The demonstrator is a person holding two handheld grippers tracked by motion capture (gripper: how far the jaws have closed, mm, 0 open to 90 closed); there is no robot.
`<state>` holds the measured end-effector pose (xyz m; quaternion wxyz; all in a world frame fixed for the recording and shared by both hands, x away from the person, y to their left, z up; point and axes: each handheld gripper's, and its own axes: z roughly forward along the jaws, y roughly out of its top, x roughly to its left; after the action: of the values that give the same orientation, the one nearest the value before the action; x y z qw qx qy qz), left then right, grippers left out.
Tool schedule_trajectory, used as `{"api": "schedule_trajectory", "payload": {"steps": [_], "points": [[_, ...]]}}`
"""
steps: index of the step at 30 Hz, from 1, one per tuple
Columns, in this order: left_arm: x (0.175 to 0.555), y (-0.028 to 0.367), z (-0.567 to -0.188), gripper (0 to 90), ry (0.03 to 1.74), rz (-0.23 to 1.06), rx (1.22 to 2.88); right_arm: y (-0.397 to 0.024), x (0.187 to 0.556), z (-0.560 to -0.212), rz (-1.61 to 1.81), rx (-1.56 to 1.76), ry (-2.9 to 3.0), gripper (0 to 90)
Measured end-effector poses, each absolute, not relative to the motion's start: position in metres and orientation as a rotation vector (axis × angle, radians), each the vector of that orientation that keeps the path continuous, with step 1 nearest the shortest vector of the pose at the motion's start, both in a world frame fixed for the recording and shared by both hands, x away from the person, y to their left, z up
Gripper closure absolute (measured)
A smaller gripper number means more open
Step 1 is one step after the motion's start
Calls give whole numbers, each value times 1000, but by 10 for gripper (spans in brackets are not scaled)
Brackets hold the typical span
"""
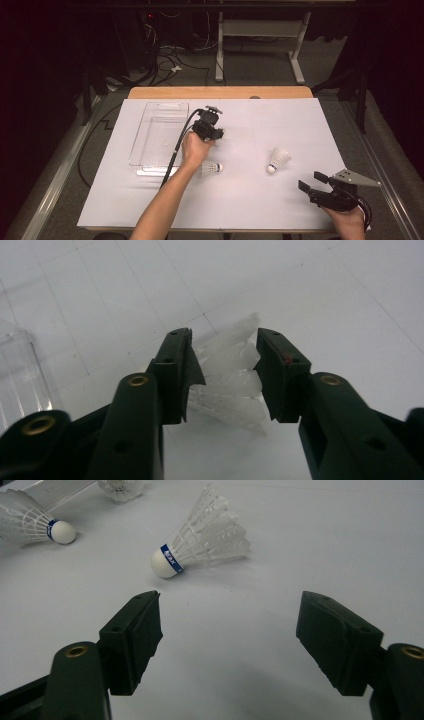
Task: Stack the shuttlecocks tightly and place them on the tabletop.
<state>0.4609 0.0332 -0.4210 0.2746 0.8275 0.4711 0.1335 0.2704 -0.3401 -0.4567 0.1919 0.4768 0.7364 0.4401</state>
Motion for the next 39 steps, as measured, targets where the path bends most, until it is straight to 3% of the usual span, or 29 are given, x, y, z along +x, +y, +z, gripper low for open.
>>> {"api": "schedule_trajectory", "payload": {"steps": [17,39], "points": [[464,24,-409,891,1187,368,2271,-341,271,-457,1241,1337,2074,265],[470,19,-401,898,1173,359,2256,-340,271,-457,1245,1334,2081,264]]}}
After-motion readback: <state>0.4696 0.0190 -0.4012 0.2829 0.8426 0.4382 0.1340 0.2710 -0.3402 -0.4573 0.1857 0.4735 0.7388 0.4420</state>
